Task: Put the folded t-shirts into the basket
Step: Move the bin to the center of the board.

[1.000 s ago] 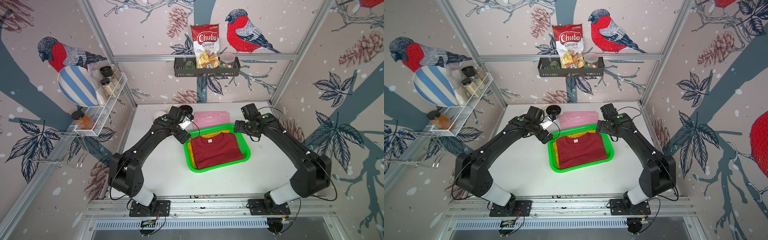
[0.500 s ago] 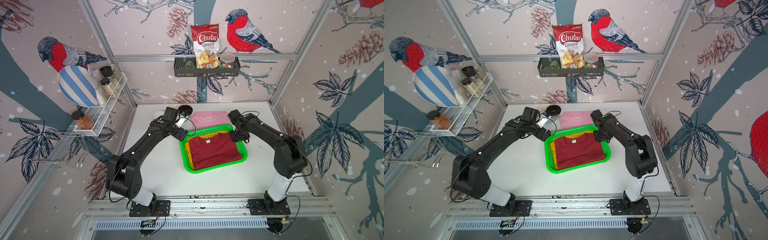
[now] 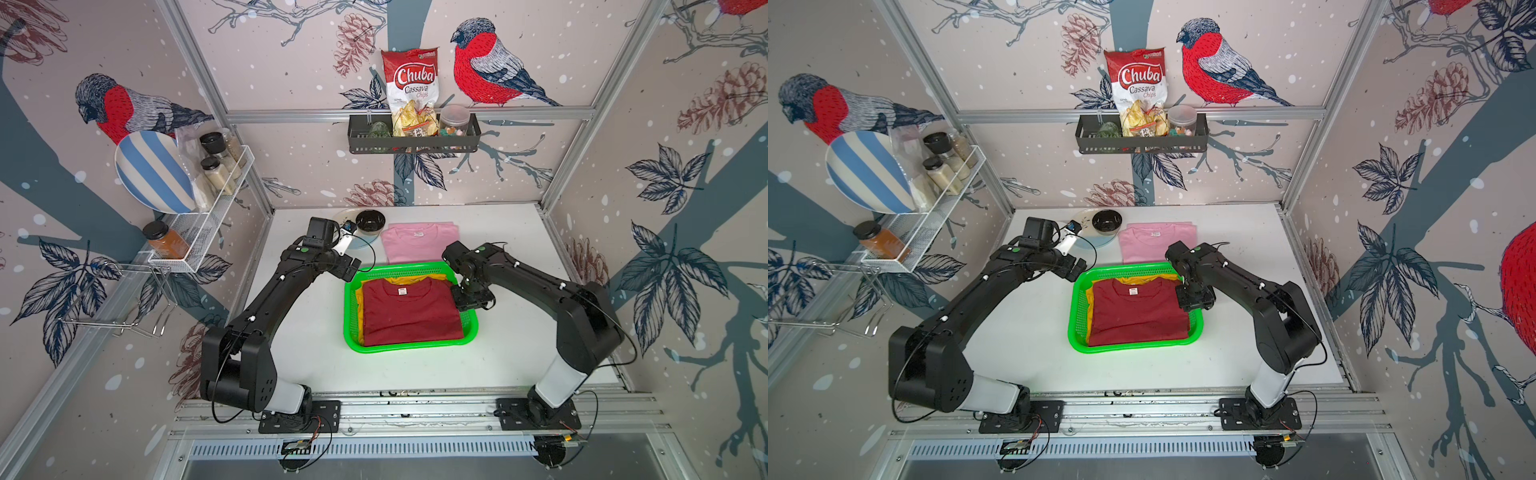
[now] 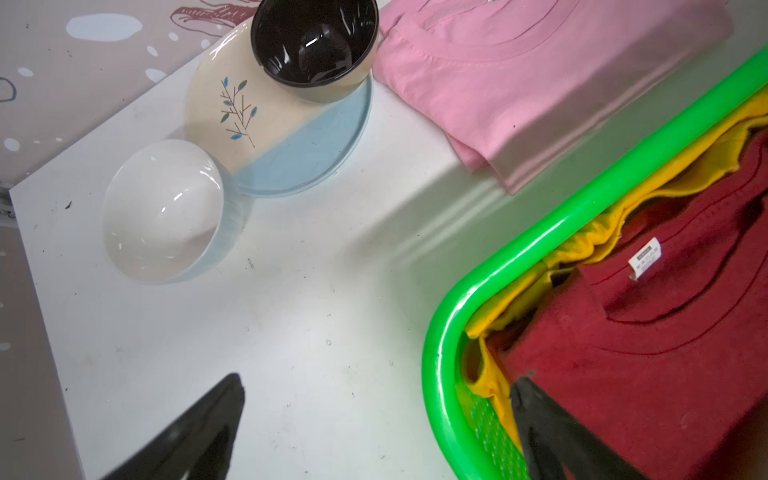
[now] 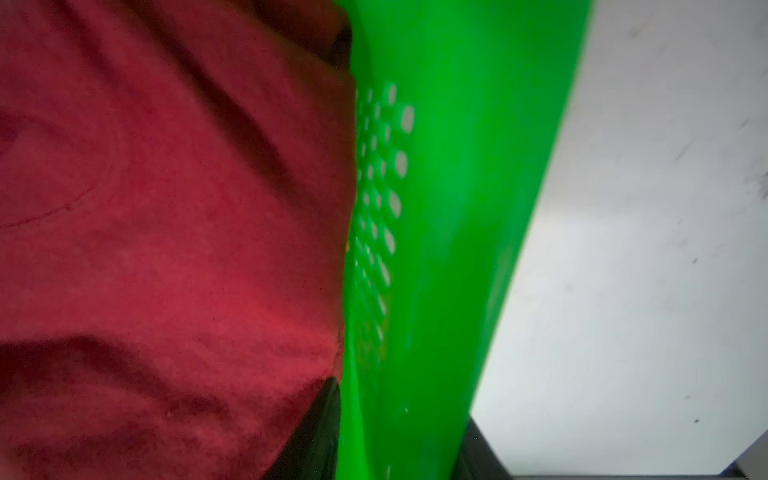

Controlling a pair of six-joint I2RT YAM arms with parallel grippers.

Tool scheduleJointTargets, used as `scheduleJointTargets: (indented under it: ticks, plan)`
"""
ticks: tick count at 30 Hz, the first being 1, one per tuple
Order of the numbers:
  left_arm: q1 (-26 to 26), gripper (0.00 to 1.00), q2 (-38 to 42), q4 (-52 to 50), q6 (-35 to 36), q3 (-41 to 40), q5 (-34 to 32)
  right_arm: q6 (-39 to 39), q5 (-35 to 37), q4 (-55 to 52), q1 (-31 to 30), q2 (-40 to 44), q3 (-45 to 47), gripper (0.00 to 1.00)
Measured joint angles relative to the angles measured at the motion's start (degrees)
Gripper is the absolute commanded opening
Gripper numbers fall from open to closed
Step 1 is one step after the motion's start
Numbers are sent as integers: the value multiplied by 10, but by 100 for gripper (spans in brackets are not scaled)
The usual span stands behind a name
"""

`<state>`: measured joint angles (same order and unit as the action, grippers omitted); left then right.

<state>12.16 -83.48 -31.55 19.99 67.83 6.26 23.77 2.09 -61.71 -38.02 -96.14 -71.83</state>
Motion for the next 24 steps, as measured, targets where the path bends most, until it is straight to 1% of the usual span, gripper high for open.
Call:
scheduleJointTargets:
  ticks: [5, 10, 13, 18, 24]
  plan:
    - [0, 98, -32, -6, 10, 30, 23, 43, -28, -16, -31, 66, 54, 33]
    - [4, 96, -85, -26, 10, 90, 65, 50, -35, -16, -24, 93, 104, 30]
    - [23, 95, -107, -38, 26, 113, 80, 46, -17, -34, -10, 97, 112, 30]
    - [62, 94, -123, -56, 58, 112, 94, 19, 3, -60, 16, 109, 112, 30]
    - [95, 92, -144, -63, 93, 92, 107, -14, -13, -80, 8, 137, 115, 27]
